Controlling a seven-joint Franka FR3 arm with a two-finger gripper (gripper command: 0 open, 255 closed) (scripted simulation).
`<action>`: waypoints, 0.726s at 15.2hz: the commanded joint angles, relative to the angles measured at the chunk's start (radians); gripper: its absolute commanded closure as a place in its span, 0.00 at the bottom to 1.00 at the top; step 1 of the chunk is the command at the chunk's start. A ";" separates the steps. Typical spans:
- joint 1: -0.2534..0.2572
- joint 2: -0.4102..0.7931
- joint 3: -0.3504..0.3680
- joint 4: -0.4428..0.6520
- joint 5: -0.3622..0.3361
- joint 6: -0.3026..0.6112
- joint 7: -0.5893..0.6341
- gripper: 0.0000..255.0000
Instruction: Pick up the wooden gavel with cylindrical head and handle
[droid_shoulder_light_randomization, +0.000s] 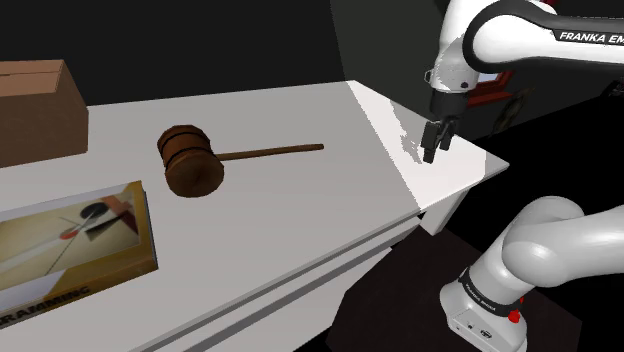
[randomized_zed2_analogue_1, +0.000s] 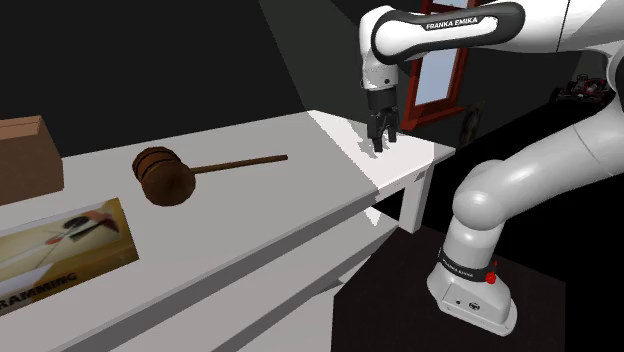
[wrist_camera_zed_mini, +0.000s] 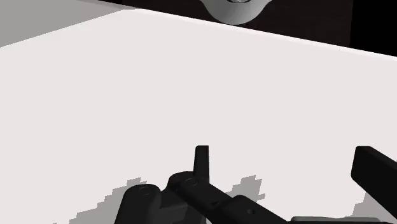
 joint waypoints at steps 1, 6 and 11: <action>0.000 0.000 0.000 0.000 0.000 0.000 0.000 0.00; 0.061 0.177 0.006 0.109 0.003 0.095 -0.116 0.00; 0.117 0.340 0.023 0.236 0.011 0.159 -0.230 0.00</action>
